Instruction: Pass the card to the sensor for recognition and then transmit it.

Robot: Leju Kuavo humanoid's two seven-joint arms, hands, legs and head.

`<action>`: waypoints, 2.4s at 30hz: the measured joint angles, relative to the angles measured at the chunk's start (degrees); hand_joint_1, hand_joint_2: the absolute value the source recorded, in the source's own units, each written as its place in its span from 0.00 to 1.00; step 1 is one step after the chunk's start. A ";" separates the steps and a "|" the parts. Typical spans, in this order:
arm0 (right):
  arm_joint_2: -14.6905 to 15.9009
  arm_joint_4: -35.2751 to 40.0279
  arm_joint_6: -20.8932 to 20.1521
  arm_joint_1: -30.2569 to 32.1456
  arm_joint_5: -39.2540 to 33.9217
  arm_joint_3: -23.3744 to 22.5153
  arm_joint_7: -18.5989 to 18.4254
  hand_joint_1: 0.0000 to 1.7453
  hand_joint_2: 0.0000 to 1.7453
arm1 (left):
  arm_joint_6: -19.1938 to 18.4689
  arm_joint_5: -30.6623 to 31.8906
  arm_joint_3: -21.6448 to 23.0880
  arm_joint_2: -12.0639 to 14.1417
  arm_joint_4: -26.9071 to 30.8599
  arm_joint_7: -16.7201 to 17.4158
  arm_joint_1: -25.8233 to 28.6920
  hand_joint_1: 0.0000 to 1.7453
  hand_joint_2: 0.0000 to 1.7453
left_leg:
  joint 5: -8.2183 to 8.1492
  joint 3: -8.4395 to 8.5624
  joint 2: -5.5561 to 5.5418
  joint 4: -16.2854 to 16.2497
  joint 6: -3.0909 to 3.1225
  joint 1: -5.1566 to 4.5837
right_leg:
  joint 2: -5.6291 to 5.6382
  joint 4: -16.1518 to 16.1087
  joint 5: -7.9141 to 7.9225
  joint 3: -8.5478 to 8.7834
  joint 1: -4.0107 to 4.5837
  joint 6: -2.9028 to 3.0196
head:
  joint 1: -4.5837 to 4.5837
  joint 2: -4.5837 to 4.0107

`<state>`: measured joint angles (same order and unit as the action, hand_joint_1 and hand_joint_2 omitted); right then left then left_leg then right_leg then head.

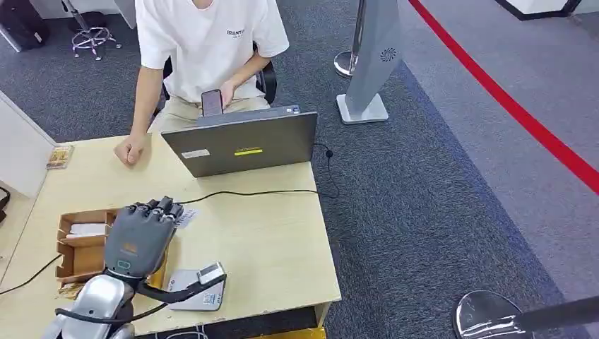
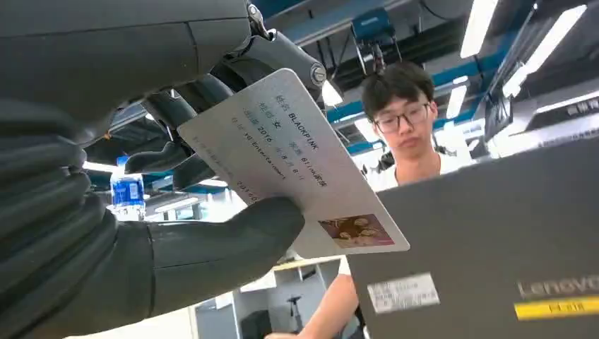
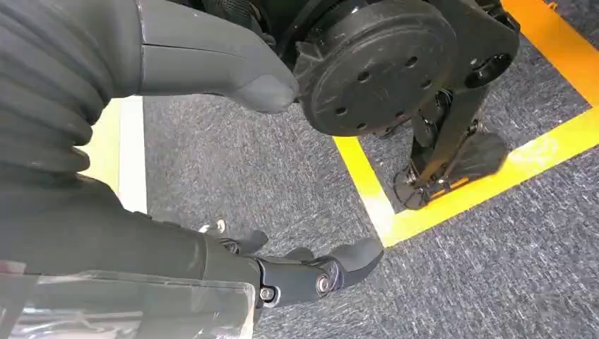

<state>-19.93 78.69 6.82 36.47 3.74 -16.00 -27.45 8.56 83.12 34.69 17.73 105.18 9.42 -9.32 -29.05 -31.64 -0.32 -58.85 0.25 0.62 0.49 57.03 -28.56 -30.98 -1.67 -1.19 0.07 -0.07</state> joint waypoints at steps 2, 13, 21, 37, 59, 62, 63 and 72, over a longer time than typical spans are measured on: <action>0.00 0.35 0.15 0.09 -0.52 0.13 -0.04 0.00 1.00 | -1.67 0.85 1.00 0.42 0.24 1.02 0.42 1.00 1.00 | 0.00 0.00 0.00 0.00 0.00 0.00 | 0.00 0.00 0.00 0.00 0.00 0.00 | 0.00 0.00; 0.00 0.50 0.72 0.08 -0.46 0.20 0.07 0.00 1.00 | -7.36 2.93 3.74 1.46 -0.33 5.11 3.39 1.00 1.00 | 0.00 -0.02 0.00 0.00 0.00 0.00 | -0.01 0.00 0.00 0.00 0.00 0.00 | 0.00 0.00; 0.00 0.26 0.39 -0.17 -0.26 -0.11 0.74 0.00 1.00 | -8.39 1.73 4.59 1.77 -0.59 4.79 4.35 1.00 1.00 | 0.00 -0.01 0.00 0.00 0.00 0.01 | -0.01 0.00 0.00 0.00 0.00 0.00 | 0.00 0.00; 0.00 -1.01 1.03 -1.03 -0.41 -0.68 1.64 0.00 1.00 | -10.27 0.15 6.86 4.81 -0.98 1.46 5.41 1.00 1.00 | -0.01 -0.03 0.00 0.01 0.00 0.01 | -0.01 0.00 -0.02 -0.01 0.00 0.01 | 0.00 0.00; 0.00 2.12 3.21 1.56 -1.70 1.97 0.00 0.00 1.00 | -10.27 1.48 7.15 6.21 -2.25 2.77 12.05 1.00 1.00 | -0.03 -0.04 -0.01 0.01 0.00 0.01 | -0.03 0.00 -0.04 -0.01 0.00 0.00 | 0.00 0.00; 0.00 2.36 3.02 1.69 -1.66 2.03 -0.11 0.00 1.00 | -10.18 1.72 7.14 6.25 -2.30 2.92 12.38 1.00 1.00 | -0.03 -0.04 -0.01 0.01 0.00 0.01 | -0.03 0.00 -0.04 0.00 0.00 0.00 | 0.00 0.00; 0.00 2.45 2.84 1.71 -1.62 2.05 -0.15 0.00 1.00 | -9.77 1.79 7.12 6.23 -2.43 3.17 12.64 1.00 1.00 | -0.03 -0.03 -0.01 0.01 0.00 0.01 | -0.03 0.00 -0.04 0.00 0.00 0.00 | 0.00 0.00; 0.00 2.49 0.72 1.63 -0.11 1.64 -0.26 0.00 1.00 | -8.19 0.87 7.08 5.11 -6.88 6.33 13.25 1.00 1.00 | -0.04 -0.01 -0.04 0.02 0.01 0.00 | -0.10 0.00 -0.06 0.04 0.00 -0.01 | 0.00 0.00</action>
<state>-19.93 81.18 7.54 38.10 3.63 -14.36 -27.71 0.37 84.00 41.77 22.84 98.29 15.76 3.93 -29.09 -31.65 -0.36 -58.83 0.27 0.62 0.38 57.03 -28.62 -30.93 -1.67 -1.19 0.07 -0.07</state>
